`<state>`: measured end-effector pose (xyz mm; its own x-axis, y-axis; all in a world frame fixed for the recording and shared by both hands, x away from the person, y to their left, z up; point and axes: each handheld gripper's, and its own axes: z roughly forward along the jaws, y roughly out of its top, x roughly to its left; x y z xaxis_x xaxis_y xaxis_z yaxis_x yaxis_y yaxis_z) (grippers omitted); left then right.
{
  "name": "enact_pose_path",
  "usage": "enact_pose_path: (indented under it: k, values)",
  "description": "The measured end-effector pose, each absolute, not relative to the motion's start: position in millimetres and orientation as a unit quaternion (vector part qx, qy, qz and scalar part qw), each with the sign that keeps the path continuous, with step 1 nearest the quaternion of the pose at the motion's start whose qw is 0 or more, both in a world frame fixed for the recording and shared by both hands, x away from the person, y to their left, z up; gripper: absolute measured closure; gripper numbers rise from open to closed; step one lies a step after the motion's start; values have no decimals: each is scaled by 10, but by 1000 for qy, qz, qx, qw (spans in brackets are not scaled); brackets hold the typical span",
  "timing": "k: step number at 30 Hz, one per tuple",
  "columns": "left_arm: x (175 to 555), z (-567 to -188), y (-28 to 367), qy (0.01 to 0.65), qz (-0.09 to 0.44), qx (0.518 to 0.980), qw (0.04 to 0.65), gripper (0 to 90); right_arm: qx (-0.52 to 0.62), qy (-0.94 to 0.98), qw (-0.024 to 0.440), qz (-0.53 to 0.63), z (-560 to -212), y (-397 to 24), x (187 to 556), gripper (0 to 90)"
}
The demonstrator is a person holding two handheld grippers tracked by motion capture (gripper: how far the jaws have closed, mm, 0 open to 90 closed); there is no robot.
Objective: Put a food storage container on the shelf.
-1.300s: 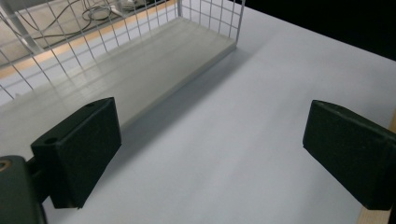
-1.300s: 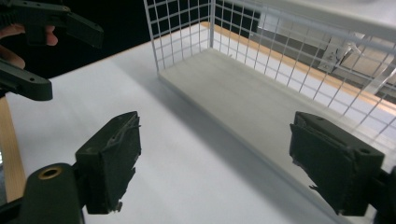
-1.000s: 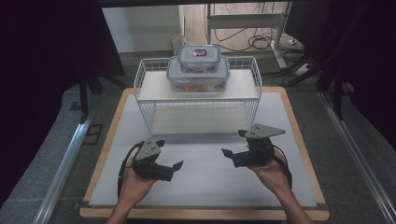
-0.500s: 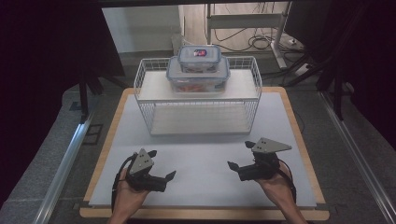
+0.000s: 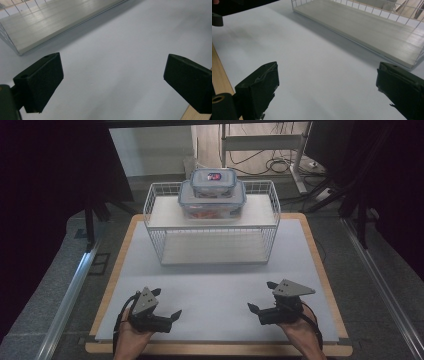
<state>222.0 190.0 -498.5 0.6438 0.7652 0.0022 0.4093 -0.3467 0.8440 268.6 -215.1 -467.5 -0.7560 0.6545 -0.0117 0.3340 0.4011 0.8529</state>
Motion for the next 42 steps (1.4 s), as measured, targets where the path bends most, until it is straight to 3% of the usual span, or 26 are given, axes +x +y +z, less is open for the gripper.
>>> enact_pose_path:
  k: [24,42]
  values:
    - [2134,-5186,2003,389,200,801,409,2,335,822,185,420,-4939,-2414,2616,38]
    - [2245,-5370,2028,406,177,817,370,4,377,833,152,376,-5156,-2568,2757,37]
